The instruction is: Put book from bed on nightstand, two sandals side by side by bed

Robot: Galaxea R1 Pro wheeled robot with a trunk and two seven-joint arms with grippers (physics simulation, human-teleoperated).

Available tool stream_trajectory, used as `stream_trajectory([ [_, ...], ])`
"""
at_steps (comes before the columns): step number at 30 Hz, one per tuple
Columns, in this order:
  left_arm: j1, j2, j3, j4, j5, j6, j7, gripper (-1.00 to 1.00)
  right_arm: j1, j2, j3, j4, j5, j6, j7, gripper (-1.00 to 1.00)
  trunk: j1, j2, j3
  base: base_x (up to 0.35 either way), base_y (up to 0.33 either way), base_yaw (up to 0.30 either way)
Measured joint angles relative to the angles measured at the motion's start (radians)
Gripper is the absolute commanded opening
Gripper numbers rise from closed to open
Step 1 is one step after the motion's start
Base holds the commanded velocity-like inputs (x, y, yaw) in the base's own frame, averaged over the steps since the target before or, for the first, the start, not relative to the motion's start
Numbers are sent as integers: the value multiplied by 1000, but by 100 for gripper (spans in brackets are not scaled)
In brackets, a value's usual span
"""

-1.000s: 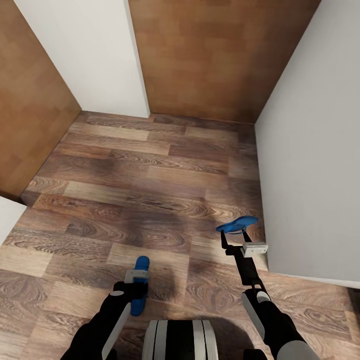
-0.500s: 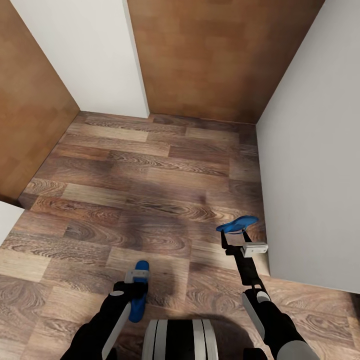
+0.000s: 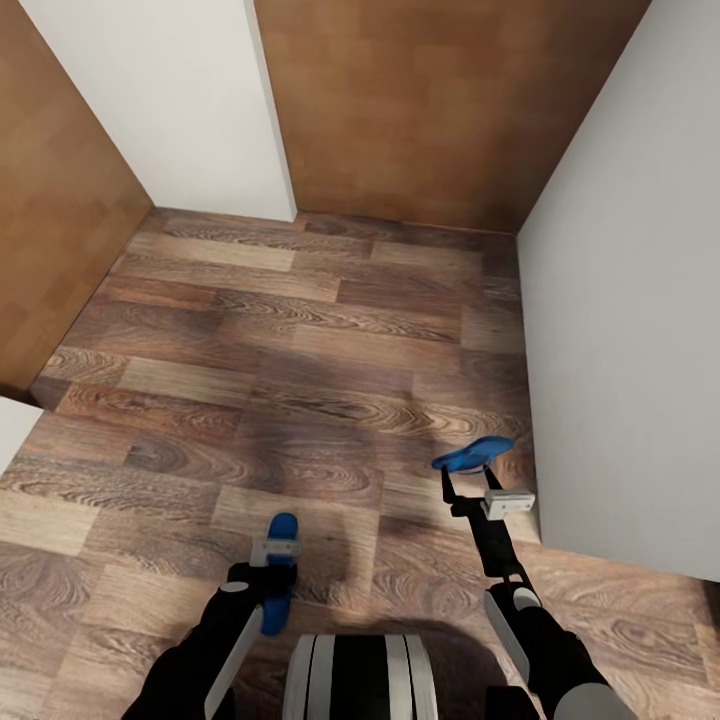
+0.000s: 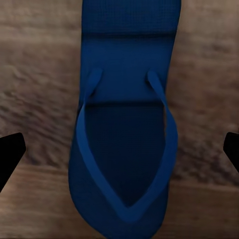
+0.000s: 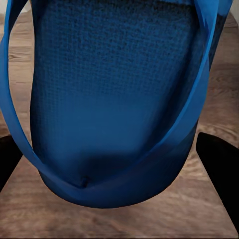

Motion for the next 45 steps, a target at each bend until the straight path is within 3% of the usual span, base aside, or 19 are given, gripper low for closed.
stream_trajectory([
  [3,0,0,-12,-1,0,0,0,100,0,0,0,1,0,0,0,-100,1,-1,-12,0,0,0],
  [14,0,0,-20,-1,0,0,0,100,0,0,1,2,0,0,0,-100,1,-1,-12,0,0,0],
  [19,0,0,-20,-2,-1,-1,0,100,0,0,1,2,0,0,0,-100,4,-2,-31,0,0,0],
  [33,0,0,-20,0,0,-1,0,100,0,0,1,2,0,0,0,-100,4,-2,-31,0,0,0],
  [37,0,0,-20,0,0,-2,0,100,0,0,1,2,0,0,0,-100,5,-3,-43,0,0,0],
  [45,1,0,-20,0,1,-32,0,100,0,0,1,2,0,0,0,-100,5,-3,-43,0,0,0],
])
